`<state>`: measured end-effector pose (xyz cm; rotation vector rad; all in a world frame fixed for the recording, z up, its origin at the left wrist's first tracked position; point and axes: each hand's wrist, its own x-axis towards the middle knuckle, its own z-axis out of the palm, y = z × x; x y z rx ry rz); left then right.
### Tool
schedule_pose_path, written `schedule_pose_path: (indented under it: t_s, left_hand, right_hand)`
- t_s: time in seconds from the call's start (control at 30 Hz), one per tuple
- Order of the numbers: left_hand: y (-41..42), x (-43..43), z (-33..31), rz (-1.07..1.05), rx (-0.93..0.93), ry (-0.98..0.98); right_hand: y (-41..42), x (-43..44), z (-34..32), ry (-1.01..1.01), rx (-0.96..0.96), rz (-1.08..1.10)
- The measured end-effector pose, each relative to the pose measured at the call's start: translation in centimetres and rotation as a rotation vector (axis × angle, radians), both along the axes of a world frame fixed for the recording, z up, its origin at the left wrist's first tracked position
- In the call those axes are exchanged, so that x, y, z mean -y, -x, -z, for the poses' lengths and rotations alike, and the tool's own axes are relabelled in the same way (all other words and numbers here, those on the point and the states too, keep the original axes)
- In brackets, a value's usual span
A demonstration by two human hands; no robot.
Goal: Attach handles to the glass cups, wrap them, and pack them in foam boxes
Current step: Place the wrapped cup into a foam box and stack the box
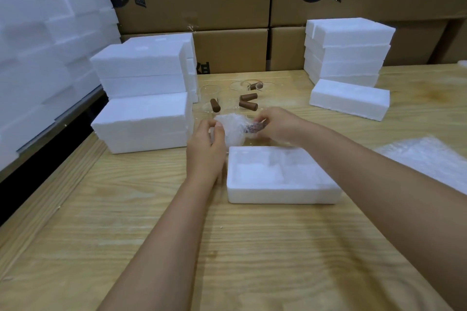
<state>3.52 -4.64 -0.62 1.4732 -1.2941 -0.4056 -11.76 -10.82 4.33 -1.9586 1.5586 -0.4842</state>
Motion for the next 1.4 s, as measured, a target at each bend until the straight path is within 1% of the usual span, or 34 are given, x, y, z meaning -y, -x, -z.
schedule_pose_path:
  t_s: [0.07, 0.13, 0.23, 0.3, 0.43, 0.5, 0.6, 0.73, 0.8, 0.93, 1.07, 1.17, 1.27, 1.4]
  left_hand:
    - [0.0, -0.1, -0.1, 0.019, -0.057, 0.019]
    - [0.0, -0.4, -0.4, 0.058, -0.127, 0.087]
    - [0.2, -0.6, -1.1, 0.141, -0.216, 0.195]
    - [0.5, -0.7, -1.7, 0.212, -0.267, 0.228]
    - [0.8, -0.6, -2.4, 0.386, -0.434, 0.249]
    - [0.9, -0.5, -2.6, 0.47, -0.441, 0.226]
    - [0.7, -0.4, -2.4, 0.548, -0.38, 0.211]
    - [0.6, -0.1, -2.5, 0.486, -0.331, 0.123]
    - [0.7, -0.1, -2.5, 0.439, -0.324, 0.123]
    - [0.6, 0.2, -2.5, 0.439, -0.423, 0.101]
    - [0.7, 0.0, -2.7, 0.447, -0.412, 0.075]
    - [0.7, 0.0, -2.5, 0.435, -0.421, 0.025]
    - [0.6, -0.1, -2.6, 0.473, -0.433, 0.018]
    - [0.7, -0.5, -2.9, 0.54, -0.466, 0.033]
  right_hand:
    - [-0.1, -0.1, 0.4, 0.035, -0.007, 0.004]
    - [0.2, -0.3, 0.4, 0.054, -0.008, 0.009]
    - [1.5, -1.0, -0.7, 0.104, 0.074, 0.003]
    - [2.6, -1.7, -1.7, 0.133, 0.178, -0.024]
    - [4.7, -3.4, -2.8, 0.094, 0.466, -0.083]
    - [5.5, -4.0, -2.8, 0.078, 0.568, -0.088]
    - [5.8, -4.7, -2.6, 0.059, 0.652, -0.078]
    - [5.8, -4.9, -2.4, -0.012, 0.783, -0.008]
    - [5.8, -4.9, -2.3, -0.072, 0.788, 0.019]
    - [6.0, -4.8, -2.0, -0.189, 0.724, 0.033]
    - [6.2, -4.8, -1.7, -0.28, 0.662, 0.037]
    - [6.4, -4.8, -1.5, -0.325, 0.66, 0.059]
    - [6.4, -4.8, -1.6, -0.339, 0.673, 0.068]
    - [6.6, -4.7, -1.7, -0.279, 0.749, 0.053]
